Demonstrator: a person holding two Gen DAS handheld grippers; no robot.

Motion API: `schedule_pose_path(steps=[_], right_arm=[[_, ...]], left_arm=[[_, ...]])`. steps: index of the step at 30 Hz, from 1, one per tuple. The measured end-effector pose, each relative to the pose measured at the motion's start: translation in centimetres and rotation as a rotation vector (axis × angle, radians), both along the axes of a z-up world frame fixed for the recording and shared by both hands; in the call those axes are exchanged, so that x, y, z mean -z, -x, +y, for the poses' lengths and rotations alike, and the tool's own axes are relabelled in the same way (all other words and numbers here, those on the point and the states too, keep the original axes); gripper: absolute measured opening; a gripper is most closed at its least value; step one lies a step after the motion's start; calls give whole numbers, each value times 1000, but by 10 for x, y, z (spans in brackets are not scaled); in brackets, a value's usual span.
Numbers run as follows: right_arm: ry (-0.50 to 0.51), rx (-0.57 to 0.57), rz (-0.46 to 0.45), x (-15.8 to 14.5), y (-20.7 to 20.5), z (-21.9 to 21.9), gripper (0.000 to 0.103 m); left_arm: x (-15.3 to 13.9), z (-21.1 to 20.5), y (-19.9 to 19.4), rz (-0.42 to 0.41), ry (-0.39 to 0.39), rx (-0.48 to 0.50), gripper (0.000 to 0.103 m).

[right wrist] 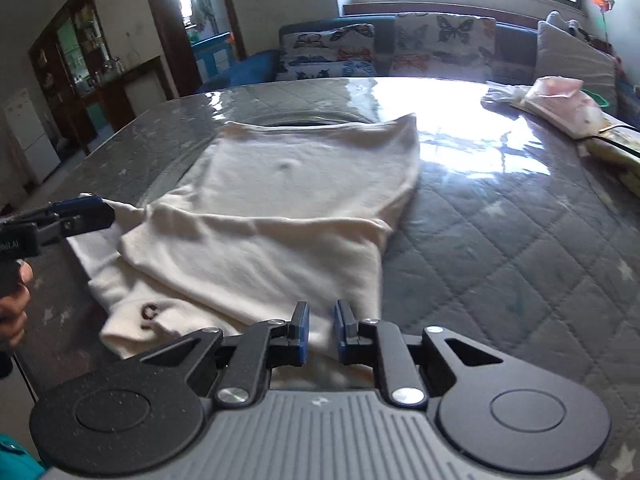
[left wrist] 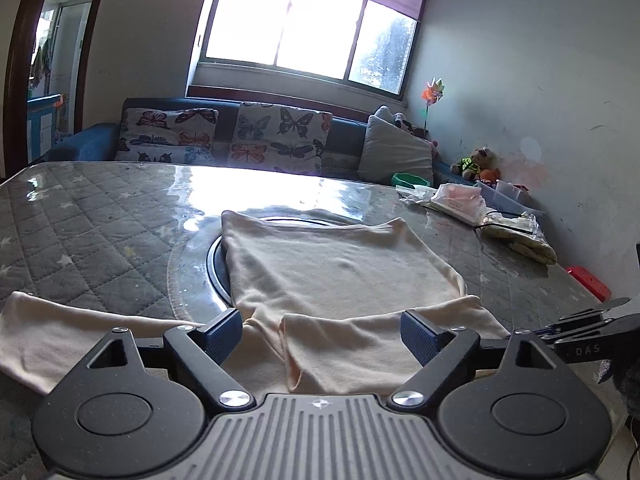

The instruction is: Fold clothes

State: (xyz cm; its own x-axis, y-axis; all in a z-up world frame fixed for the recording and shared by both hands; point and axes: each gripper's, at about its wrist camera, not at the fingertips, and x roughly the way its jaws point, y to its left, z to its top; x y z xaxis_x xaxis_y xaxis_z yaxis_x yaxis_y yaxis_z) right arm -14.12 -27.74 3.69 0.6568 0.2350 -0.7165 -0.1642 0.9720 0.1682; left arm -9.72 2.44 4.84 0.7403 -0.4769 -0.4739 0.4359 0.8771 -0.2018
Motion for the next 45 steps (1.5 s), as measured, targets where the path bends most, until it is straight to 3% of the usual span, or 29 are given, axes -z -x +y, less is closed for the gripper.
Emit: schedule_pose_path(steps=[8,14,22,24,27,29,35,37,39,42,45], right_arm=[[61,-21,-107,-12,-35,-4,17],[150,-207,-125,-7,-65,5,23],[193,-436,-35,1,-94,7,24],[194,-467,-13,4,-96,6,20],[185,-484,-3,2,-95,2,4],[187,-481,-7,-4,-90,-3,3],[168,-398,-15,-5,-81,-32,4],[153,-393,-48,-5,-76,-34,9],[171,-386,-97,-9,-68,-30,17],[165,-401,-123,-18,-52,-21,17],[151,-434,-120,-21,-31,-9,17]], left_arm=[[10,17,-12,31,-41,-99,88],[20,34,-20,79,-51,-139,88],[32,44,-29,132,-69,-183,88],[34,44,-30,137,-74,-190,88],[34,41,-33,137,-93,-193,88],[34,39,-35,136,-108,-193,88],[35,33,-36,125,-153,-180,89],[34,32,-37,128,-155,-180,89],[28,30,-35,120,-143,-177,89],[15,26,-32,94,-120,-161,89],[1,10,-25,52,-81,-83,88]])
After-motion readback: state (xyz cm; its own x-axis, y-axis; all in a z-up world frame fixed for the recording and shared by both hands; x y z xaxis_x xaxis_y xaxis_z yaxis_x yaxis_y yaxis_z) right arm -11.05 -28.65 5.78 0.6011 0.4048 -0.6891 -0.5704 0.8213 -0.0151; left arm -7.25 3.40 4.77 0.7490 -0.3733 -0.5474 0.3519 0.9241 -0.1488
